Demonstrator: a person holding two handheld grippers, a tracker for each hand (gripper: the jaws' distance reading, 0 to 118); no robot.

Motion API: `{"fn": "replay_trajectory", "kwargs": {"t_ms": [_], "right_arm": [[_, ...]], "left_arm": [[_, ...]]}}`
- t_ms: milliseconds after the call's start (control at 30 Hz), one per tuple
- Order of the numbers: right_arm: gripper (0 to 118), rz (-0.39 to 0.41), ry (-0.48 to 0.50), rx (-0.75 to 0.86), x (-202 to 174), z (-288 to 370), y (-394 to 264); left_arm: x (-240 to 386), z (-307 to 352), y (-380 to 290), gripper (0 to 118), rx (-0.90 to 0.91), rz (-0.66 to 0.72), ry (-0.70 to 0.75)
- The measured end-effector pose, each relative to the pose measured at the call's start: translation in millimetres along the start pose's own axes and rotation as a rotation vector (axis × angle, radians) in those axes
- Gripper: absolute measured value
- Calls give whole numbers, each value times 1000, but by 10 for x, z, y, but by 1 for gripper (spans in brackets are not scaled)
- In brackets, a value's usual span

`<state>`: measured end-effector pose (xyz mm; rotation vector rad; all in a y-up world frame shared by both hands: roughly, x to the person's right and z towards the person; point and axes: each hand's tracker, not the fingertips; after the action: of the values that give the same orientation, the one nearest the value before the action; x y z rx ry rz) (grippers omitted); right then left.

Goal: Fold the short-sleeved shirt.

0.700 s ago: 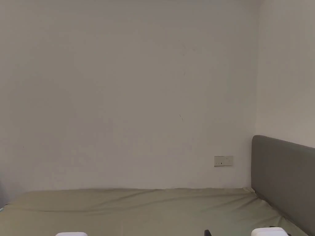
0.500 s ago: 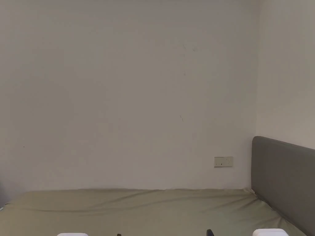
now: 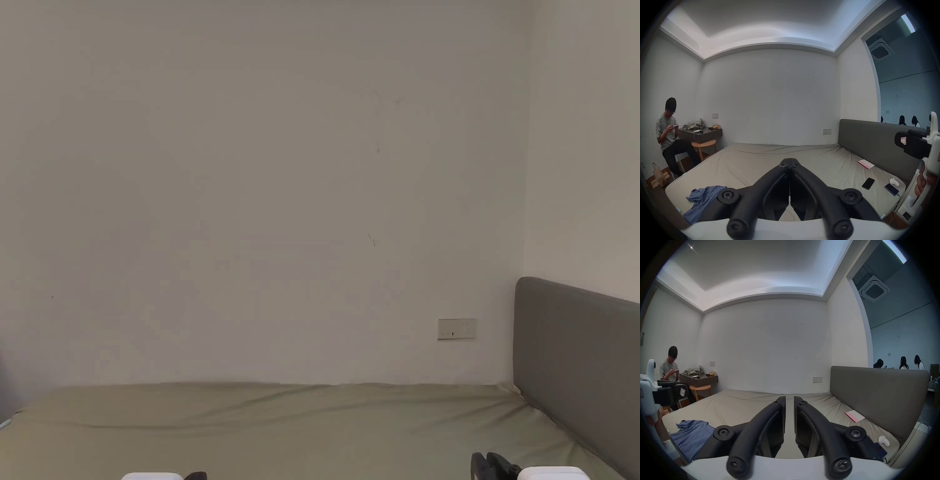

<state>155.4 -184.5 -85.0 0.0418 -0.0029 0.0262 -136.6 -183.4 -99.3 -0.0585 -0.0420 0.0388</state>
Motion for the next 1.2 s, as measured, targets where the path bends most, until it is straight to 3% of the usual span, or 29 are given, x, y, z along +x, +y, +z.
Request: {"fn": "replay_trajectory", "kwargs": {"t_ms": [233, 567, 600, 667, 767, 800, 833, 1000, 1200], "right_arm": [[2, 19, 90, 5, -188, -38, -48], [1, 74, 267, 40, -1266, -382, -306], [1, 67, 281, 47, -1371, -420, -355], [1, 36, 305, 92, -1534, -481, -456], [1, 54, 344, 62, -1786, -675, -575], [1, 57, 364, 40, -1859, -750, -621], [1, 62, 384, 14, -1919, -817, -656], [1, 74, 421, -55, -2127, -1167, -943], [2, 107, 391, -98, -2221, -1487, -1344]], "left_arm": [[-147, 17, -13, 0, 0, 6, 18], [-1303, -67, -357, 0, -125, 49, 263], [-1453, -121, -441, 7, -162, 68, 292], [-1704, -257, -630, 34, -226, 90, 322], [-2060, -563, -1025, 83, -353, 119, 330], [-2158, -708, -1188, 108, -426, 125, 327], [-2242, -847, -1359, 115, -493, 128, 321], [-2501, -1560, -2393, 116, -701, 49, 388], [-2570, -2233, -3203, 116, -773, 74, 285]]}}
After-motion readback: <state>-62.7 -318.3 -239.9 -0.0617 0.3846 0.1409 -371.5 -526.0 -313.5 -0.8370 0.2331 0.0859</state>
